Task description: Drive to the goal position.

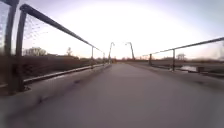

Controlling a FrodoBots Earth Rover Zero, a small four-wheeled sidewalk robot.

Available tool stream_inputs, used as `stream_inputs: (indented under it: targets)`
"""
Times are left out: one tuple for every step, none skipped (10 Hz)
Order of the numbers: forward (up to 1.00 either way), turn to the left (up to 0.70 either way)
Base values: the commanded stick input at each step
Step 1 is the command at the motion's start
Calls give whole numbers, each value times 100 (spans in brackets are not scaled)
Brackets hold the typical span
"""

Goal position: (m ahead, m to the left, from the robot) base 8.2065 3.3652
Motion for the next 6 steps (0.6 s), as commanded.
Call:
stream_inputs:
  targets:
    - [100, 1]
    - [100, 1]
    - [100, 1]
    - [100, 1]
    - [100, 1]
    - [100, 1]
